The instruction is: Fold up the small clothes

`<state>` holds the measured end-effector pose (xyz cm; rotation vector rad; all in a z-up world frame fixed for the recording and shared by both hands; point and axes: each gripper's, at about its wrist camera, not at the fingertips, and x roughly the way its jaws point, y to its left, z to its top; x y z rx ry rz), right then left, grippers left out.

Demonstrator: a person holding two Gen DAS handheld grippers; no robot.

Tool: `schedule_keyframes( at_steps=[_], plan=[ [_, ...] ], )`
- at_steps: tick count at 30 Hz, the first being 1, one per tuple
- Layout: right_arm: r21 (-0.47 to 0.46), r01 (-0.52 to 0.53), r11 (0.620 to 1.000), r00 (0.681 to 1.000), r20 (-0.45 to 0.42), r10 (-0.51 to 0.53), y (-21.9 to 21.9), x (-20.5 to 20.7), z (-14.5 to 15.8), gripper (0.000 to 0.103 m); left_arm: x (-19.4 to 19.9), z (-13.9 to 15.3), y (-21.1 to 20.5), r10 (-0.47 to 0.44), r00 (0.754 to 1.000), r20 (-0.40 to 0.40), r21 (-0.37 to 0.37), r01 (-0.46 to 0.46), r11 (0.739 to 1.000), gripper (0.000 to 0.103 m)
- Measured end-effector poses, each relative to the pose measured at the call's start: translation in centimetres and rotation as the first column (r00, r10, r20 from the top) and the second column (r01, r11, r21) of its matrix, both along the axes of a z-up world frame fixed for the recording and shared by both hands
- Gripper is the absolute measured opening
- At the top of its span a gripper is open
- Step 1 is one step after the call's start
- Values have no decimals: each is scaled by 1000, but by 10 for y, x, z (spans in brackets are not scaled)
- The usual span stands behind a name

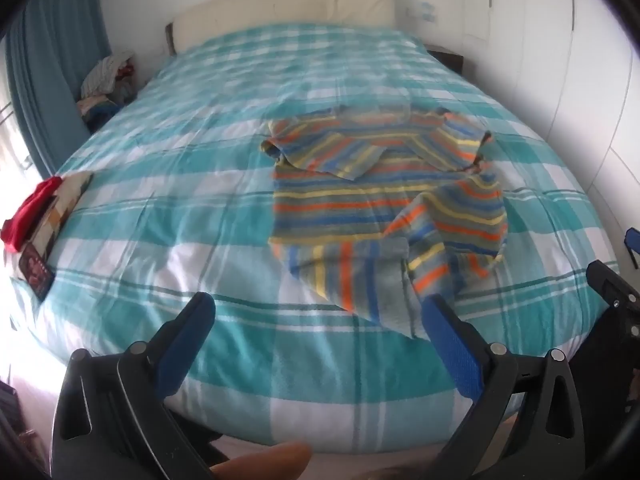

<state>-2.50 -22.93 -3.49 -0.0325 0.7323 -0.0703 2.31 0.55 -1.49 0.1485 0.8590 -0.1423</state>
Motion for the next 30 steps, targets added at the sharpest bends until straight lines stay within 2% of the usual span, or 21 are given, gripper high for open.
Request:
schedule_keyframes(
  at_steps=[30],
  plan=[
    [12,-21,1000,1000,-23,21,8,5,-7,103,0,-8,6,32,999,2,48,-32,998,103]
  ],
)
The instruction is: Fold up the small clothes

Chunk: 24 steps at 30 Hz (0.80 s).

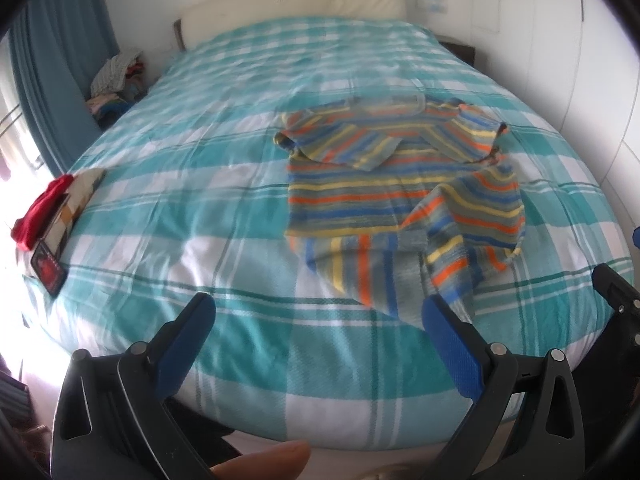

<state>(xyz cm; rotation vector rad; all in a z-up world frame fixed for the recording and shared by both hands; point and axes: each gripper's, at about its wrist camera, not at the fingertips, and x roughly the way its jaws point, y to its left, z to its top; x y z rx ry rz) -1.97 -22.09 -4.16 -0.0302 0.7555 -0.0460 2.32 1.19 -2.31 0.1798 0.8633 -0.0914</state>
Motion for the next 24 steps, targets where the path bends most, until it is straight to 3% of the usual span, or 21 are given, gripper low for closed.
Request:
schedule_keyframes(
  at_steps=[24],
  plan=[
    [13,10,1000,1000,-7,-10,-5,-1,-5,103,0,-1,2,23,999,-25,13,-23,1000,103]
  ],
)
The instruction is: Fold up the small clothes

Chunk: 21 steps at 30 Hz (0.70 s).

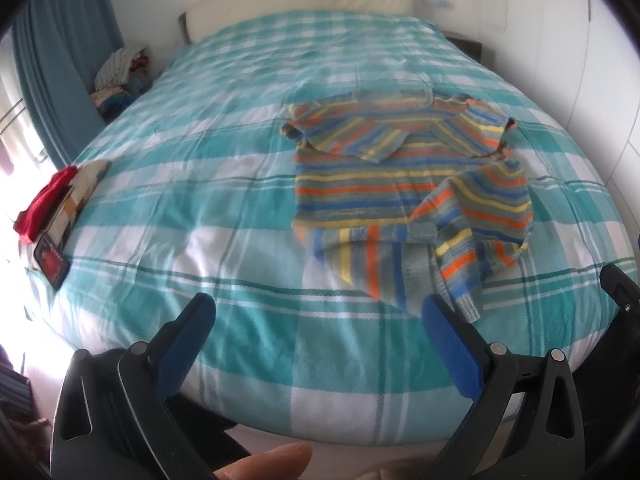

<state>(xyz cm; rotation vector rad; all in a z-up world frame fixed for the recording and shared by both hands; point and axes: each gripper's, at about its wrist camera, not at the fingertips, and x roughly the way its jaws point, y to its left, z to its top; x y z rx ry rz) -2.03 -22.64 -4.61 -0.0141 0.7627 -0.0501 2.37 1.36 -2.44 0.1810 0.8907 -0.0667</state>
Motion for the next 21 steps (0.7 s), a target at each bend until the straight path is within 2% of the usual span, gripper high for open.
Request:
schedule_keyframes(
  at_steps=[17,21],
  plan=[
    [6,7,1000,1000,-3,-7,-3,-2,-2,103,-1,-4,-2,0,1000,-8,4,0,1000,103],
    [12,11,1000,1000,9,-12,-6,-4,-2,103,2,-6,3,-6,1000,-22,-37,5,999,103]
  ],
)
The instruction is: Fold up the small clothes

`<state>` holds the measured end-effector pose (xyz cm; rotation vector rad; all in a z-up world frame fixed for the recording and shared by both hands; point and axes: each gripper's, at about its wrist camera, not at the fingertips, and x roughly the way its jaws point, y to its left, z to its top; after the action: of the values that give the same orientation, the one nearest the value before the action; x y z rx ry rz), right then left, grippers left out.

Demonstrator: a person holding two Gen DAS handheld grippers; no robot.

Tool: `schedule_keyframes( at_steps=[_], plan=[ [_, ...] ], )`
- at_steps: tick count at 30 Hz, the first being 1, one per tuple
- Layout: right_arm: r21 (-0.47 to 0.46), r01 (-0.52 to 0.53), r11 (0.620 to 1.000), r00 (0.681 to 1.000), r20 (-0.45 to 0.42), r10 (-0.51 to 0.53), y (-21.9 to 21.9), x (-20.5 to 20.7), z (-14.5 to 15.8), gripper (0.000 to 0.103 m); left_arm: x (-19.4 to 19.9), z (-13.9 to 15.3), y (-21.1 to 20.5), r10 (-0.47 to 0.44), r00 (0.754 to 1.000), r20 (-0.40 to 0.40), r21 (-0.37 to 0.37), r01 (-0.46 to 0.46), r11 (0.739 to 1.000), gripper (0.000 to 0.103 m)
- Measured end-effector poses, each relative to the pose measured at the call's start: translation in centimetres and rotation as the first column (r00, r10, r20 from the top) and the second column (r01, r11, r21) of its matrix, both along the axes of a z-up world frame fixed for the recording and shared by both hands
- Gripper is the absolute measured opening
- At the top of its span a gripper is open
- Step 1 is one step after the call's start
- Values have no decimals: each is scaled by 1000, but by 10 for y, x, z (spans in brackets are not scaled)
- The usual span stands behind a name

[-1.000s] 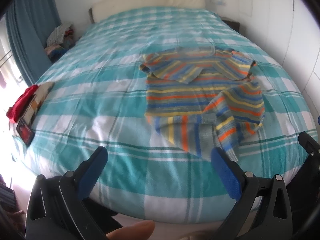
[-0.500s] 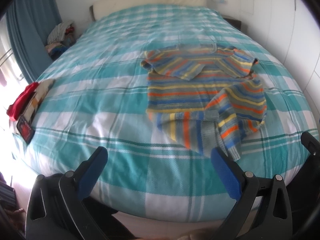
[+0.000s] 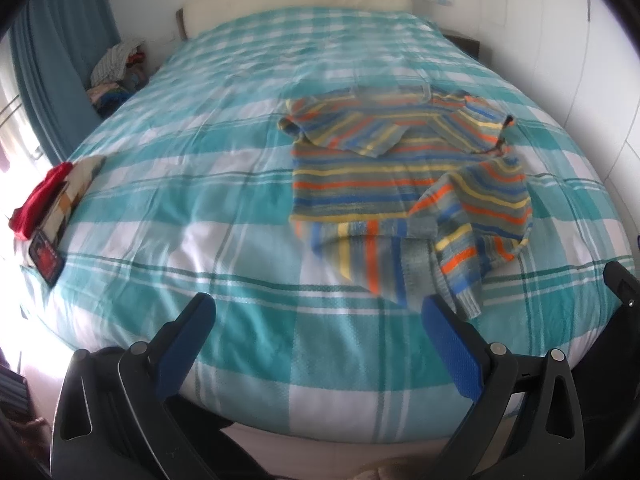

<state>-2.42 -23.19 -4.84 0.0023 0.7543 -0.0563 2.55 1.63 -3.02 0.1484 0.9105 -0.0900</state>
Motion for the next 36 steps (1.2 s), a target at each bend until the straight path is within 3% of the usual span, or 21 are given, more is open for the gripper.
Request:
schedule_keyframes(
  at_steps=[4,9,11,13,15,16,18,19,20,22,24,26,28,29,30,32,34,36],
  plan=[
    [69,-5,998,1000,5,5,-12,4,-10,103,13,-8,21,-12,998,-60,-153,2,988,103],
    [297,-50,954,996,-56,70,-24,34,-51,103,38,-23,32,-58,991,-124,-321,16,947,103],
    [451,-77,889,988,-85,128,-25,54,-74,101,45,-26,29,-78,986,-146,-357,21,934,102],
    [576,-66,815,983,-104,153,-26,75,-96,91,51,-26,26,-77,985,-155,-382,13,924,102],
    [677,-37,735,979,-122,161,-27,96,-121,71,51,-25,23,-64,986,-154,-376,1,927,102],
    [698,-26,715,980,-122,155,-27,104,-130,64,50,-25,23,-56,986,-154,-366,-4,931,102],
    [707,2,708,981,-138,134,-34,108,-136,6,46,-25,25,-42,987,-154,-329,-12,944,102],
    [744,-10,668,980,-125,155,-44,103,-131,6,43,-25,28,-36,988,-150,-311,-13,950,102],
    [740,-24,672,981,-114,160,-53,96,-123,6,39,-24,33,-27,990,-139,-287,-14,958,102],
    [593,-33,804,987,-105,118,-74,71,-96,6,33,-23,43,-4,993,-119,-248,-26,969,102],
    [415,3,910,989,-134,58,-92,53,-84,6,28,-22,50,6,995,-98,-229,-29,973,102],
    [310,45,950,985,-173,10,-103,42,-88,6,28,-24,50,-4,996,-94,-235,-18,972,102],
    [228,73,971,984,-178,-32,-105,33,-93,10,30,-27,43,-14,995,-101,-241,-11,971,102],
    [173,98,980,984,-164,-70,-102,26,-97,20,32,-28,39,-16,994,-107,-244,-10,970,102],
    [149,114,982,985,-147,-92,-102,20,-103,41,33,-29,35,-19,994,-112,-250,-9,968,102],
    [155,162,974,985,-92,-150,-102,6,-110,67,33,-31,26,-25,993,-114,-253,-5,967,102],
    [162,180,970,984,-47,-174,-99,0,-103,67,35,-30,17,-24,993,-115,-241,-5,971,102],
    [103,183,978,983,5,-185,-98,-6,-95,68,35,-28,10,-22,994,-109,-241,-5,970,102]
  ],
)
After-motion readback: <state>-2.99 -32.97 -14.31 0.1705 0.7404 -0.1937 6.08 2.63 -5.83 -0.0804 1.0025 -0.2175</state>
